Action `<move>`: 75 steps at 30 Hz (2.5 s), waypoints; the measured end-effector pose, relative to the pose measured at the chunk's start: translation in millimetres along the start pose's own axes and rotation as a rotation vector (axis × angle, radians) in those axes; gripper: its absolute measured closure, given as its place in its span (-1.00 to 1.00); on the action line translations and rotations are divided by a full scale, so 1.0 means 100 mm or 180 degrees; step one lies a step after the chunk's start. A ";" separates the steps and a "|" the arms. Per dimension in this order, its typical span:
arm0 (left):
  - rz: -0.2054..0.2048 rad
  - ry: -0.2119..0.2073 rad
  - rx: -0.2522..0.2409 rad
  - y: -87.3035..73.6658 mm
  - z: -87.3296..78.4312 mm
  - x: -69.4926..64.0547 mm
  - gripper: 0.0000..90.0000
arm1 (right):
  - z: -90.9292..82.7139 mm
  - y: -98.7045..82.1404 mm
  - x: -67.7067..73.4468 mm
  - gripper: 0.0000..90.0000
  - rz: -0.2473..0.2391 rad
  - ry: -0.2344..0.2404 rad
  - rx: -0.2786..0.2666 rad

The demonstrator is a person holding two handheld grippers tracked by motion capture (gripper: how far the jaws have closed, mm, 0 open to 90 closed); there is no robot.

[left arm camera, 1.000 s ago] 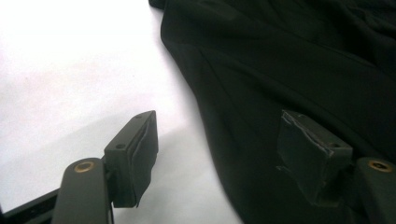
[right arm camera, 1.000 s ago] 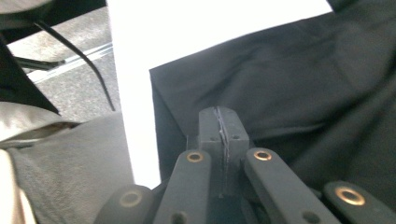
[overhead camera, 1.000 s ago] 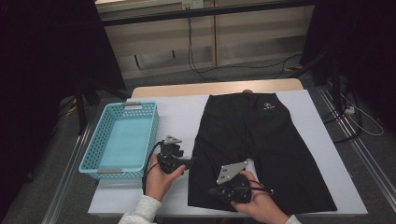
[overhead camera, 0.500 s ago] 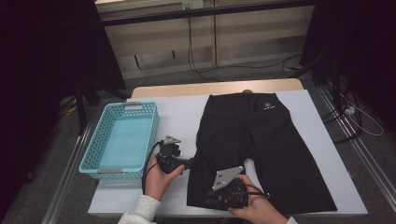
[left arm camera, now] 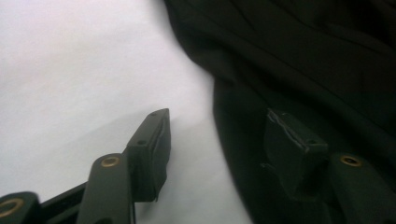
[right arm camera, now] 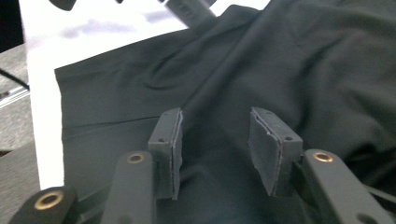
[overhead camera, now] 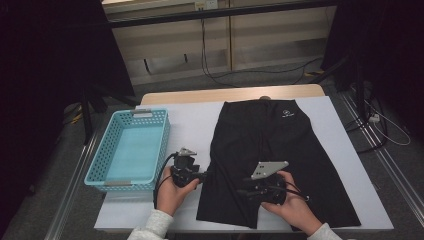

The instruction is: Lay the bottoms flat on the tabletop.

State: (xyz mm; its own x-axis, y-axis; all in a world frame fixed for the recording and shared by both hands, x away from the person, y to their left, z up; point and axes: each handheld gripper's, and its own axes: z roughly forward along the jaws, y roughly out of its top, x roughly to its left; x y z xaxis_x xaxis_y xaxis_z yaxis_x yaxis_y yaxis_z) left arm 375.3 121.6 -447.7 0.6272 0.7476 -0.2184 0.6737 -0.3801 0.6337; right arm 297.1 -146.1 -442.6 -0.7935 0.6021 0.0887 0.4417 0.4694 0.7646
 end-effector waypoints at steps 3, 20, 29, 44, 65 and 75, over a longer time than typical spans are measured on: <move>-0.0022 -0.0097 0.0044 0.00 0.00 -0.01 0.27 | -0.03 -0.01 -0.06 0.14 0.0061 -0.0096 -0.0058; -0.0177 -0.0198 0.0042 0.02 -0.12 0.00 1.00 | -0.05 -0.06 -0.18 0.09 0.0154 -0.0247 -0.0114; -0.0280 -0.0155 -0.0044 -0.05 -0.19 0.09 0.95 | -0.04 -0.05 -0.14 0.08 0.0117 -0.0191 -0.0111; -0.0045 0.0034 -0.0092 -0.11 -0.17 0.05 -0.33 | -0.03 0.03 -0.22 -0.13 0.0165 -0.0321 -0.0196; 0.0658 0.0185 0.0138 -0.21 -0.10 -0.25 -0.20 | -0.02 0.10 -0.36 -0.27 0.0255 -0.0527 -0.0245; 0.0283 -0.0131 0.0241 -0.18 -0.11 -0.33 0.94 | 0.03 0.19 -0.42 -0.28 0.0281 -0.0580 -0.0273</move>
State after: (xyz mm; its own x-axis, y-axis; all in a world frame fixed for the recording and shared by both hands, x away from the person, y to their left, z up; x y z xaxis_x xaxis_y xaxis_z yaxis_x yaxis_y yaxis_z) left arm 337.8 109.4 -444.0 0.7003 0.6867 -0.1950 0.6413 -0.4852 0.5944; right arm 340.3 -160.6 -433.6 -0.6611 0.7488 0.0469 0.4627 0.3576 0.8112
